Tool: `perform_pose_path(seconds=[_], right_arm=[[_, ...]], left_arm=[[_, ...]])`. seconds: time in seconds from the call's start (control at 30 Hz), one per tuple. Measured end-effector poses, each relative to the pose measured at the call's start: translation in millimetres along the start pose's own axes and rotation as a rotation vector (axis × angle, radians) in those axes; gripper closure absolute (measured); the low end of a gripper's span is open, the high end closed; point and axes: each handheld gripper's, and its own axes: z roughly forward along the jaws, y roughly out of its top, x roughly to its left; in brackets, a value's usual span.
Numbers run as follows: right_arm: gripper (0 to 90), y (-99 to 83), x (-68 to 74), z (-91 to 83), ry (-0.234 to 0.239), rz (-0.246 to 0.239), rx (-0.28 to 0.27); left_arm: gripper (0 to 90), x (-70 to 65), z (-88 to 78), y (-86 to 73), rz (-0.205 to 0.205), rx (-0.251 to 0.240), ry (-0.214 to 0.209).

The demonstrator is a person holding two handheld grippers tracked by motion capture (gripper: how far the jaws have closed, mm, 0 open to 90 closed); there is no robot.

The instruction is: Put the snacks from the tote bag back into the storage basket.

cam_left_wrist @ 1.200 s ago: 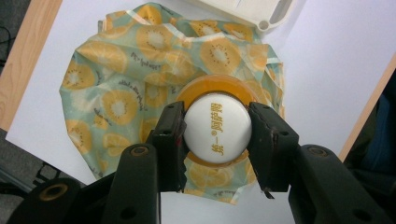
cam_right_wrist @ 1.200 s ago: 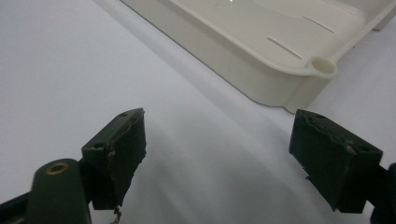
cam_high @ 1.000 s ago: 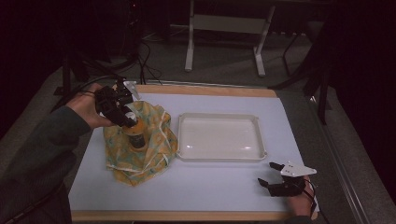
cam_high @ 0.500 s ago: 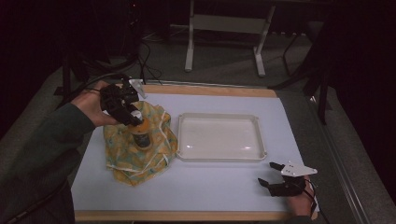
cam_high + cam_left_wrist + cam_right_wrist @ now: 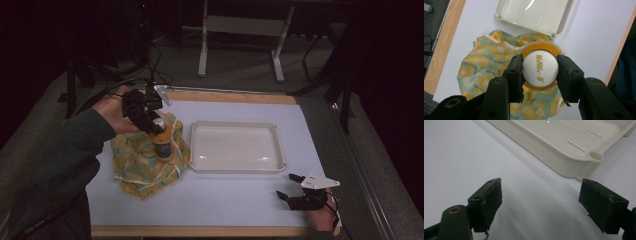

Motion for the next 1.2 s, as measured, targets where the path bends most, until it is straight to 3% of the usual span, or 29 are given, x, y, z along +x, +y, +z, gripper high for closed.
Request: perform_pose_path(seconds=[0.83,1.2], right_arm=[[17.3,-0.1,-0.3,-0.4,0.007,0.000,-0.001],[17.1,0.1,-0.4,-0.1,0.009,-0.002,0.001]], left_arm=[[58.9,-7.3,18.7,42.7,0.048,0.000,-0.023],[58.9,-8.4,25.2,51.6,0.055,0.002,-0.019]])
